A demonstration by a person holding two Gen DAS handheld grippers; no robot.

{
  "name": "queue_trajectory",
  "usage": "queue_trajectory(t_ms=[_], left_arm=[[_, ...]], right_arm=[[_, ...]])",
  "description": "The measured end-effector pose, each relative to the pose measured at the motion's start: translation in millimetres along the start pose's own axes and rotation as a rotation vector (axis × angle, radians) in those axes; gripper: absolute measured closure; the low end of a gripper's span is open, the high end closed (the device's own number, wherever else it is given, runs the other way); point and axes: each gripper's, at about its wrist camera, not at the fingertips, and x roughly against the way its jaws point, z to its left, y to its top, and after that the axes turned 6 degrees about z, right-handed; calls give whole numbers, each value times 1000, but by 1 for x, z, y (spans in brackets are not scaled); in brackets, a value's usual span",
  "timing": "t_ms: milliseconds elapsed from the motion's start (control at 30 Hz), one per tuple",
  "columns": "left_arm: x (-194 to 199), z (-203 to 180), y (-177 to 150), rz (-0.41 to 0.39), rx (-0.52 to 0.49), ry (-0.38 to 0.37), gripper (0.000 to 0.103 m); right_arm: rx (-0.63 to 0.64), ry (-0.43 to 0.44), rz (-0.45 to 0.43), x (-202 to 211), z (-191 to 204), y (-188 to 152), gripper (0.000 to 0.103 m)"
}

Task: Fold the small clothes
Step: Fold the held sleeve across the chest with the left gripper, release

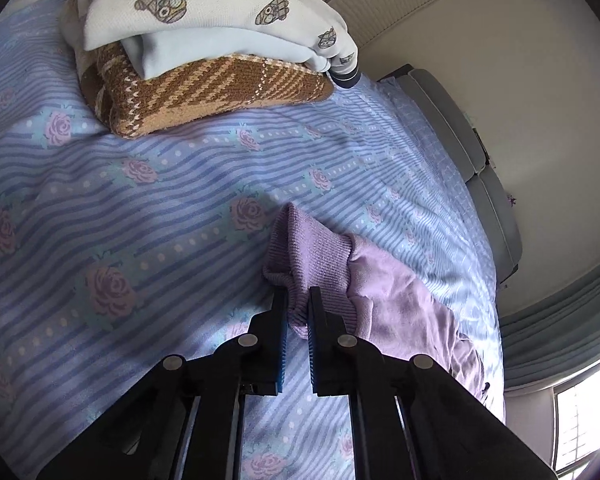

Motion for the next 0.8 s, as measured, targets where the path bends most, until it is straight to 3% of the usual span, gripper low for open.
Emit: queue_trajectory(t_ms=[200, 433, 567, 800], left_arm=[[18, -32, 0, -46, -82, -11, 94], [45, -128, -18, -124, -345, -11, 94], [44, -204, -54, -144, -526, -56, 94], [17, -308, -135, -87, -706, -140, 94]], right_arm=[[-20, -3, -19, 5, -13, 2, 25], [-125, -15, -50, 11, -64, 1, 25], [-228, -20, -51, 7, -108, -3, 25], [-408, -6, -30, -6, -184, -8, 25]])
